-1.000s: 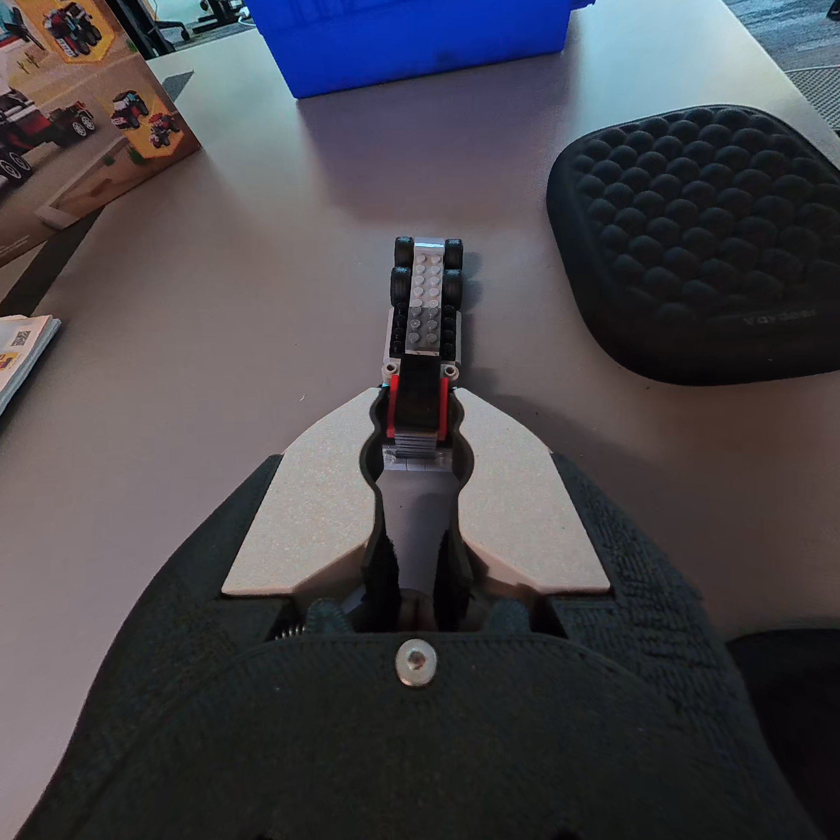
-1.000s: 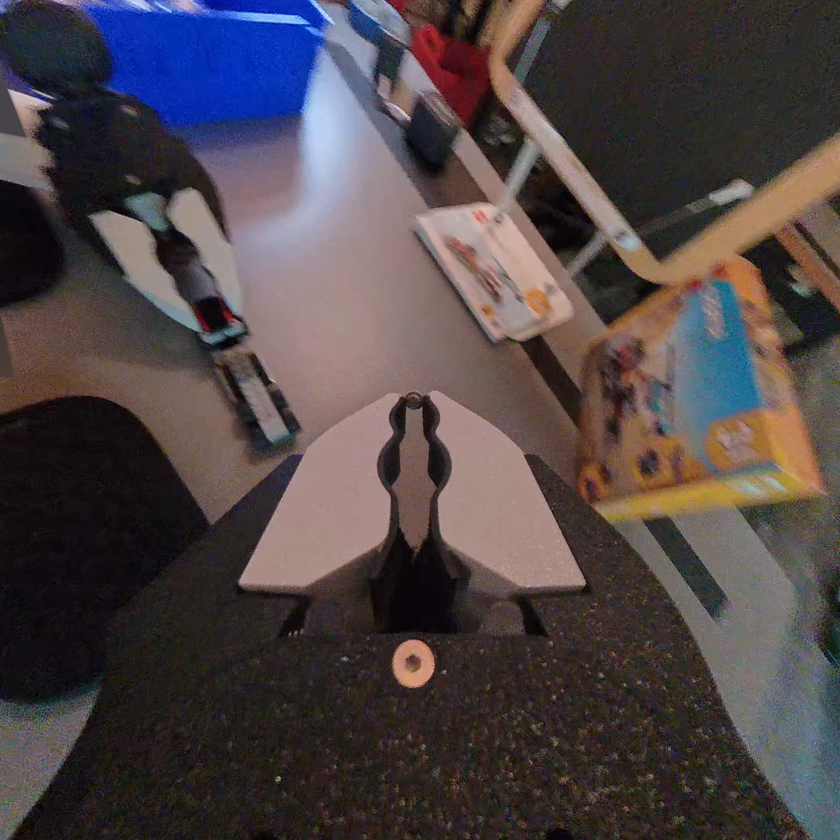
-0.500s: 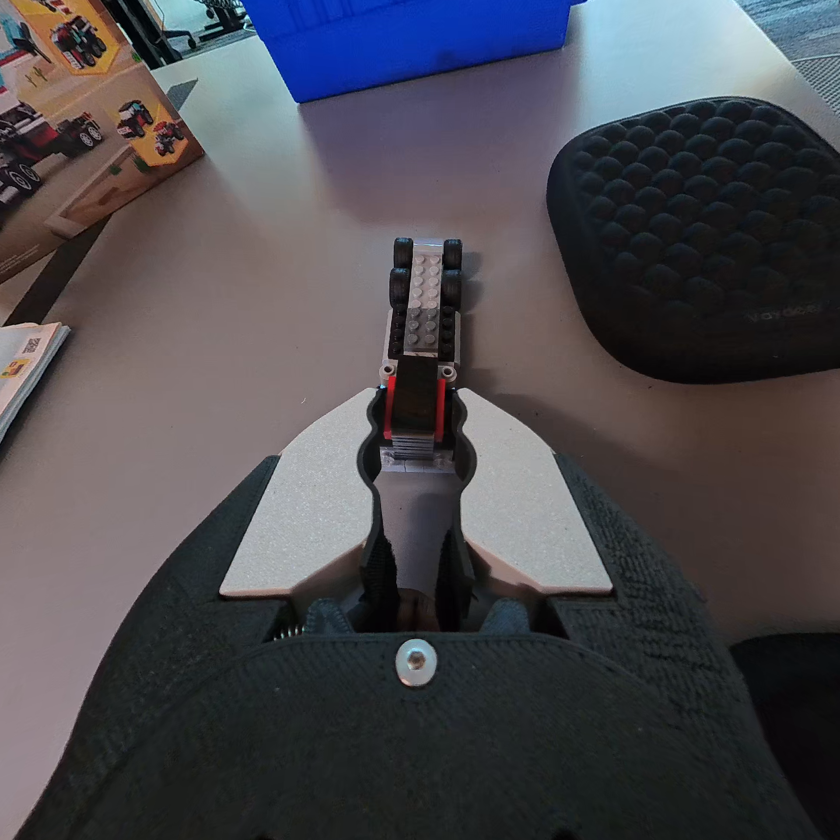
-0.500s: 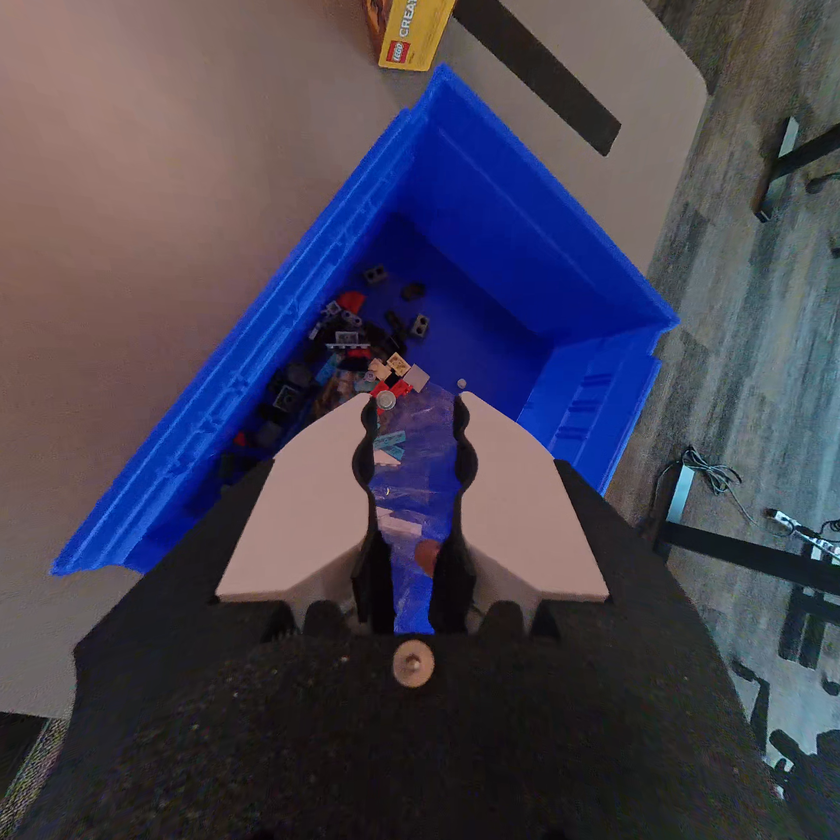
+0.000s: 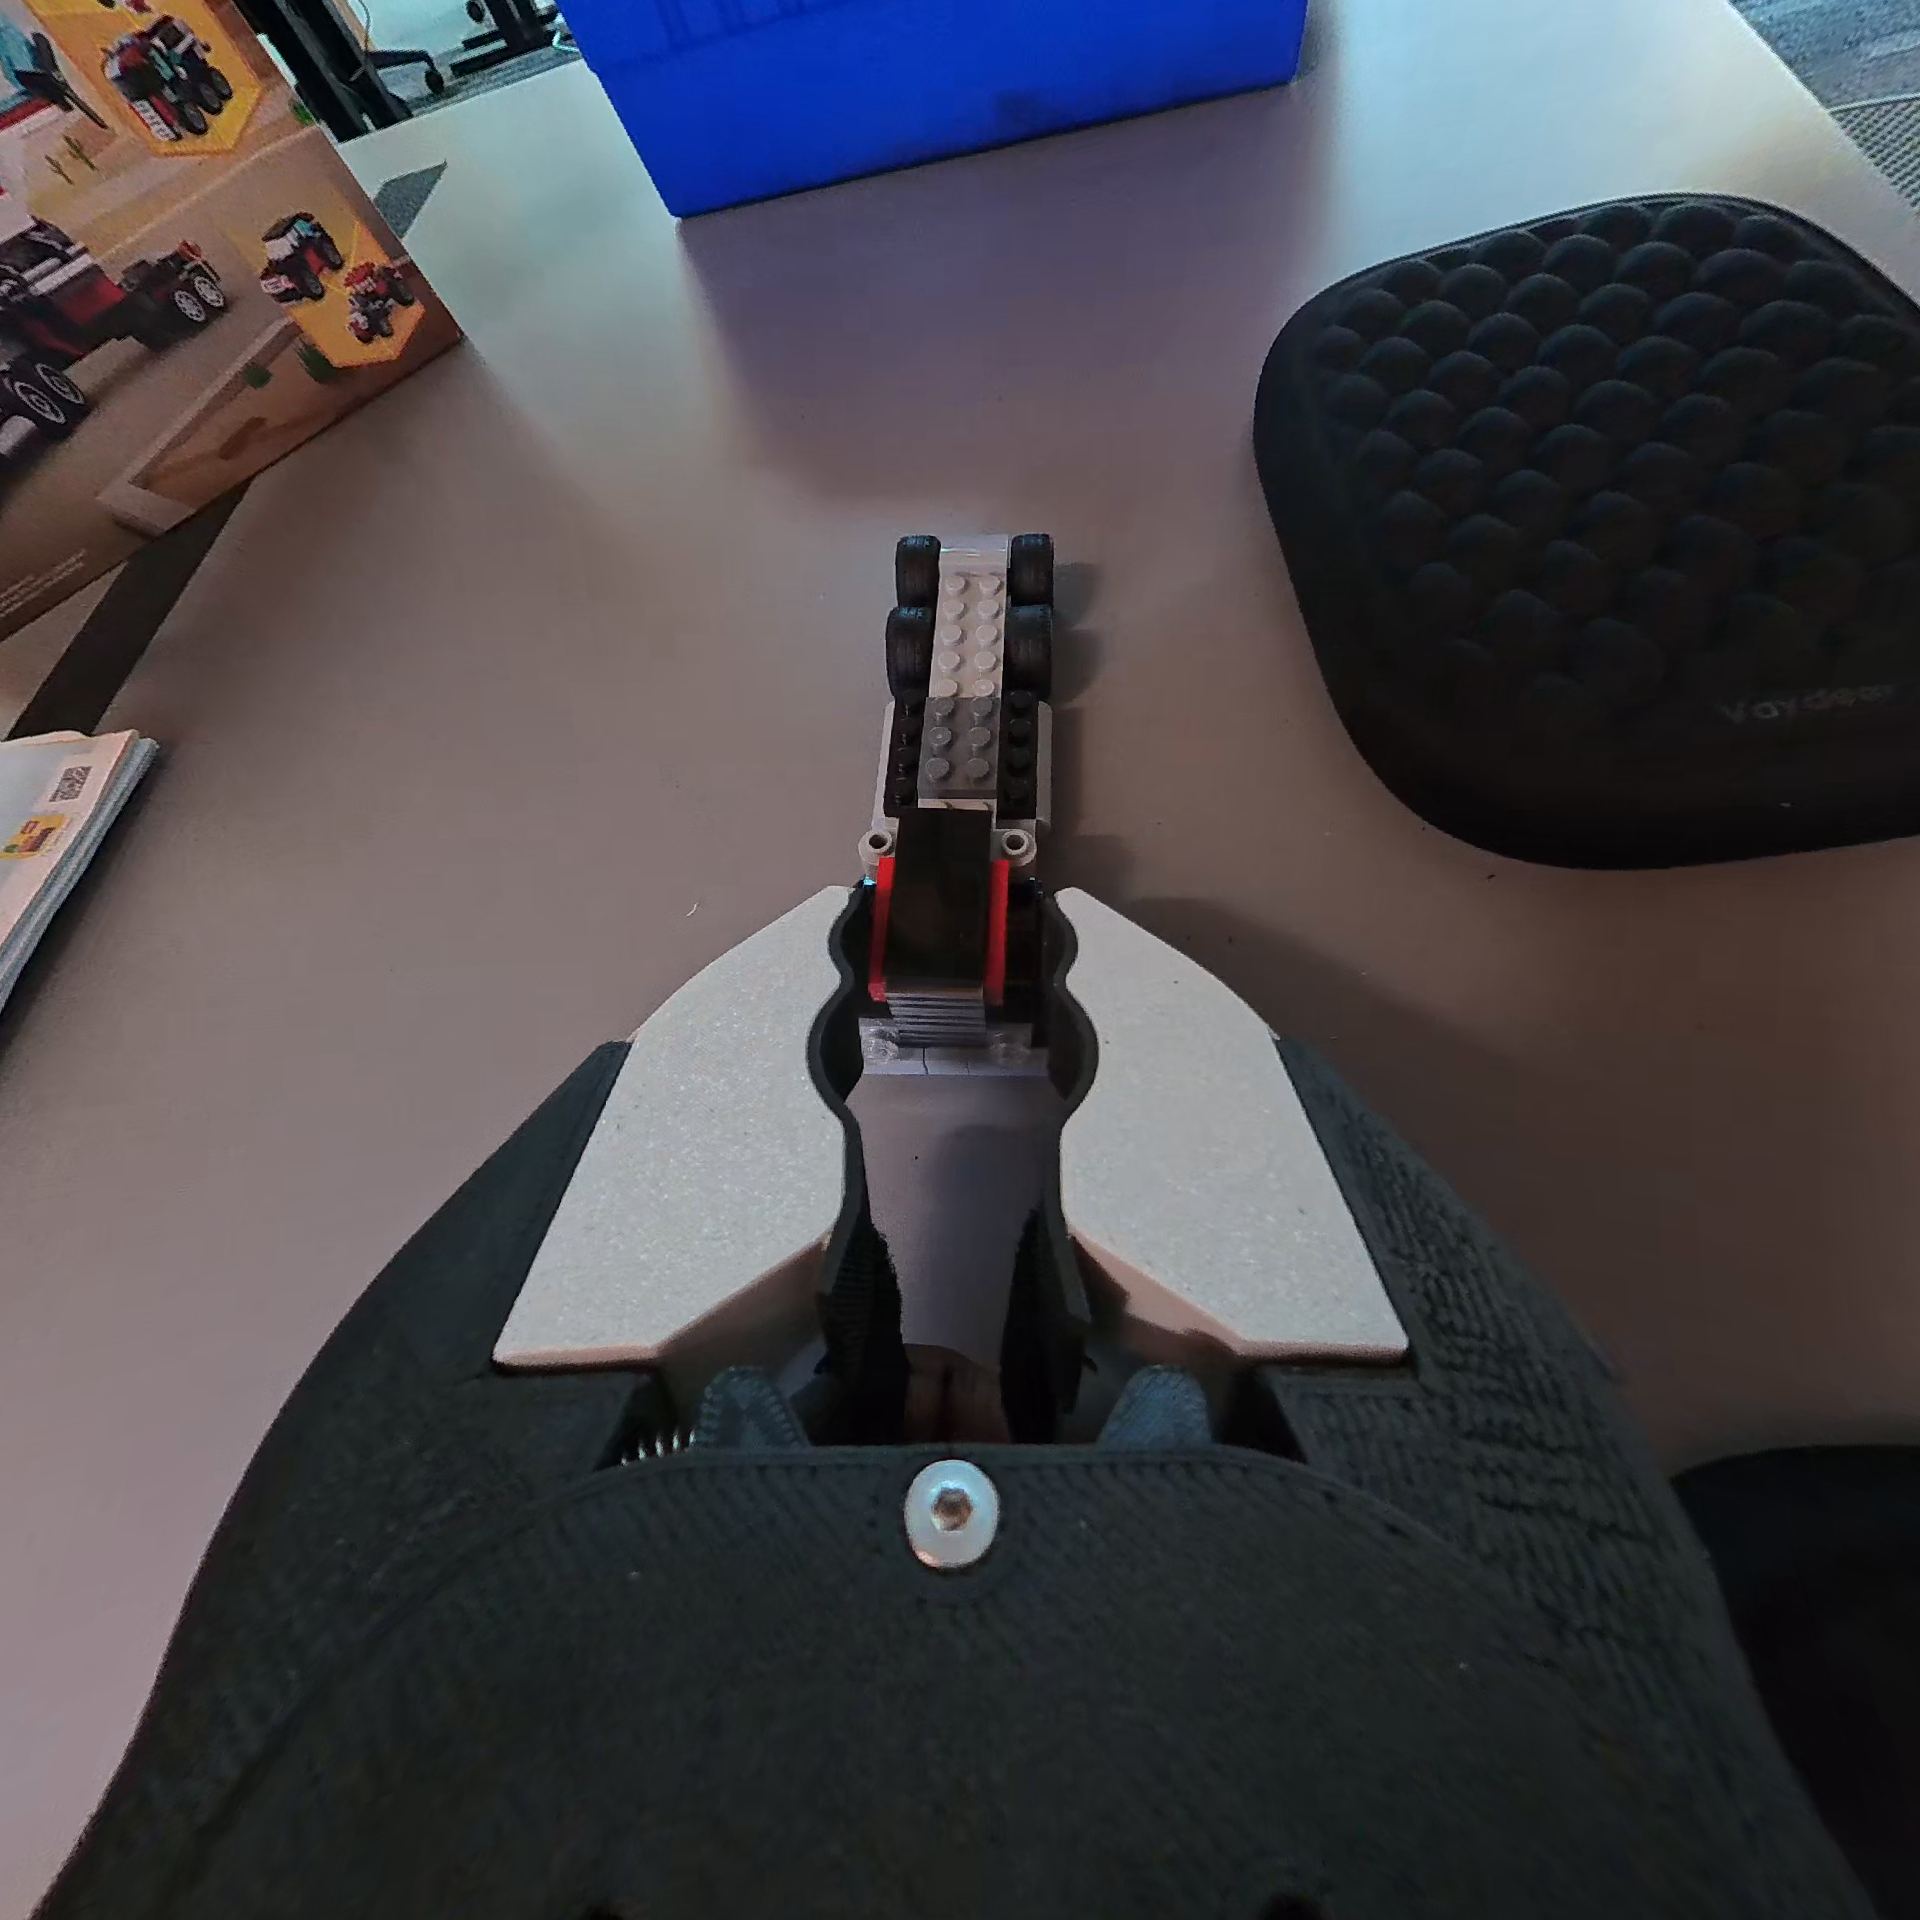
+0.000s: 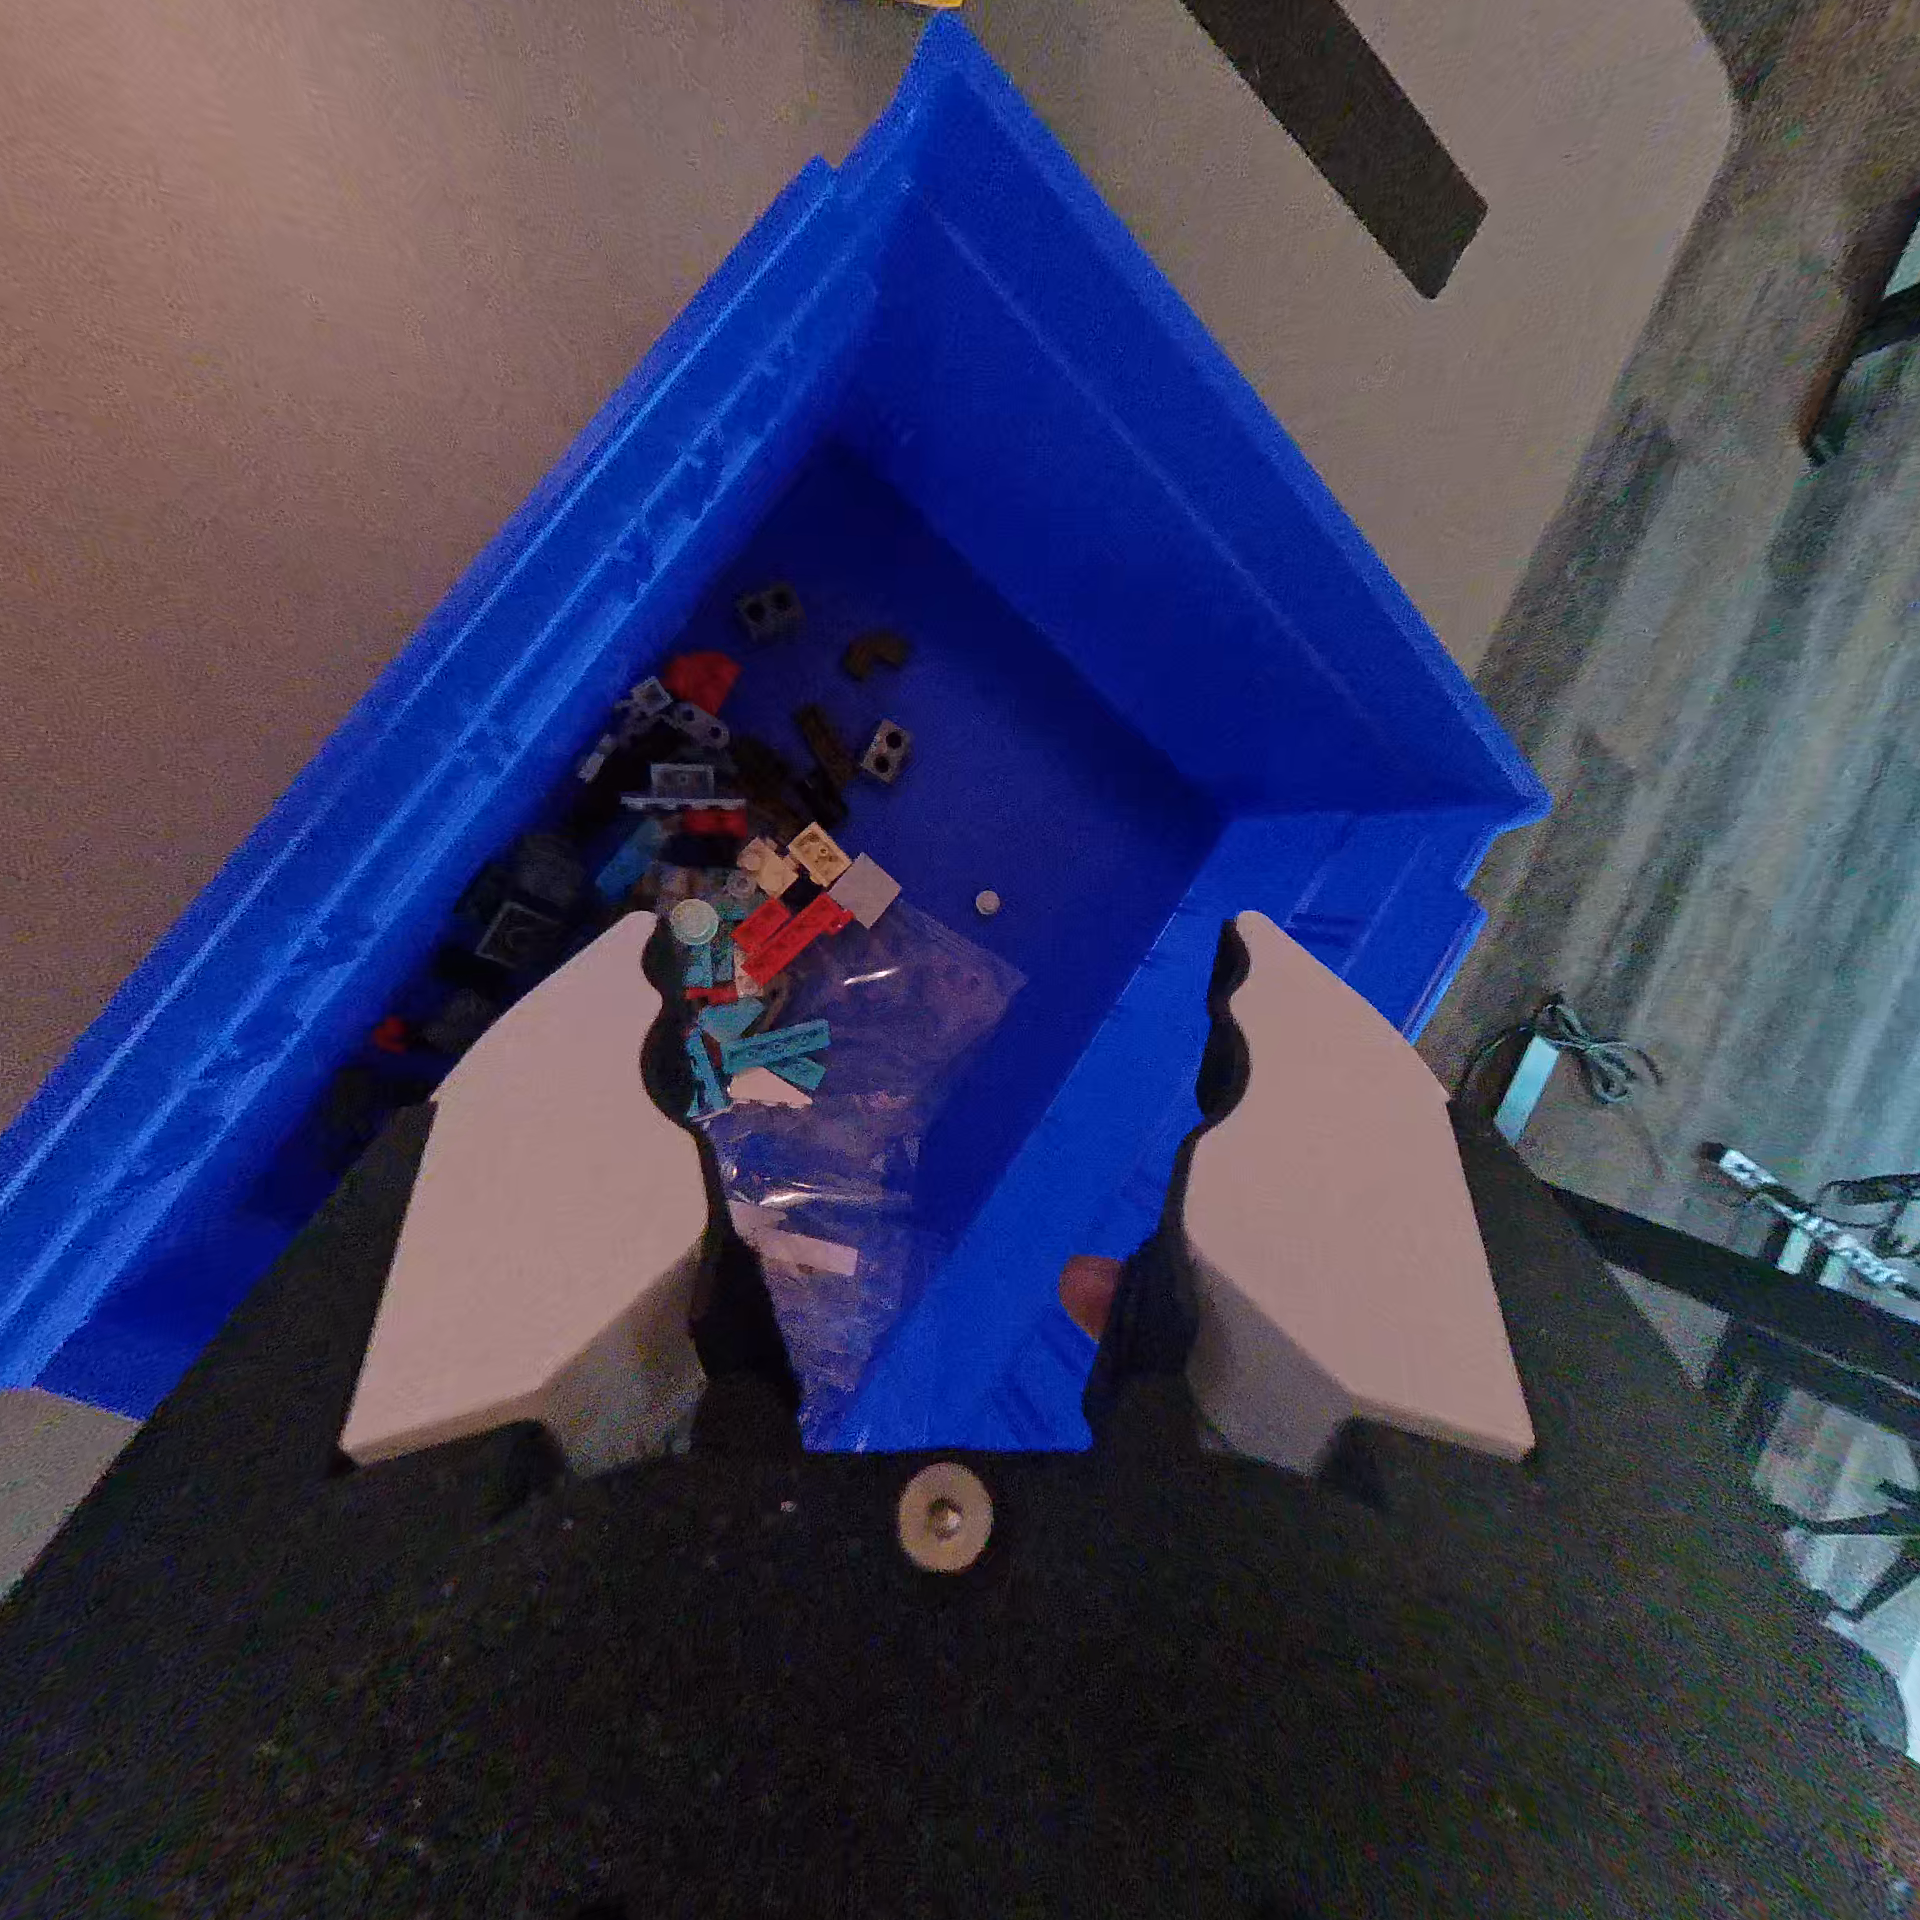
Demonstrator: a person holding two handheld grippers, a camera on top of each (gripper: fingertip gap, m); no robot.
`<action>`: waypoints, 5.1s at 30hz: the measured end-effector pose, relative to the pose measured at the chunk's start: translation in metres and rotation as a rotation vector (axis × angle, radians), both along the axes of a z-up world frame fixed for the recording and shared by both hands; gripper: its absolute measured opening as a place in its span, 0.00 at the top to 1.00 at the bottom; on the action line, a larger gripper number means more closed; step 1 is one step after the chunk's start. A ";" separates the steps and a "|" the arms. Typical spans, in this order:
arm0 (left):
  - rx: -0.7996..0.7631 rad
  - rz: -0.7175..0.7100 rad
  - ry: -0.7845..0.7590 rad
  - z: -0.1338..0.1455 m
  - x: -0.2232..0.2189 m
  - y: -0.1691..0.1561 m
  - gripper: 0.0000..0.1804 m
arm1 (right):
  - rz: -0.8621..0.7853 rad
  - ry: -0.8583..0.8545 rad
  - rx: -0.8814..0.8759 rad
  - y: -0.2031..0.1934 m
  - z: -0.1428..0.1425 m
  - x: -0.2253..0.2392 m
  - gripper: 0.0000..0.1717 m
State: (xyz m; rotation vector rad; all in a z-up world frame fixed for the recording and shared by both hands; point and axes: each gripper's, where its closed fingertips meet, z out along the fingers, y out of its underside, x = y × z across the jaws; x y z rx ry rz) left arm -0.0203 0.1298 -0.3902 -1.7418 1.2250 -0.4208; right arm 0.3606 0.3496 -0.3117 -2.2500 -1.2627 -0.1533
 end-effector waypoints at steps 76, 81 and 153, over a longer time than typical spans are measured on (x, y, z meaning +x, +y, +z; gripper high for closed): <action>0.010 -0.005 -0.019 0.005 0.002 -0.002 0.72 | 0.963 0.529 -0.172 -0.195 0.021 -0.302 0.73; -0.001 0.018 0.072 -0.008 -0.002 0.001 0.76 | 1.020 0.443 -0.404 -0.223 -0.050 -0.353 0.79; -0.195 0.160 -0.109 -0.001 0.001 0.007 0.86 | 0.536 0.856 -0.628 -0.220 -0.066 -0.377 0.77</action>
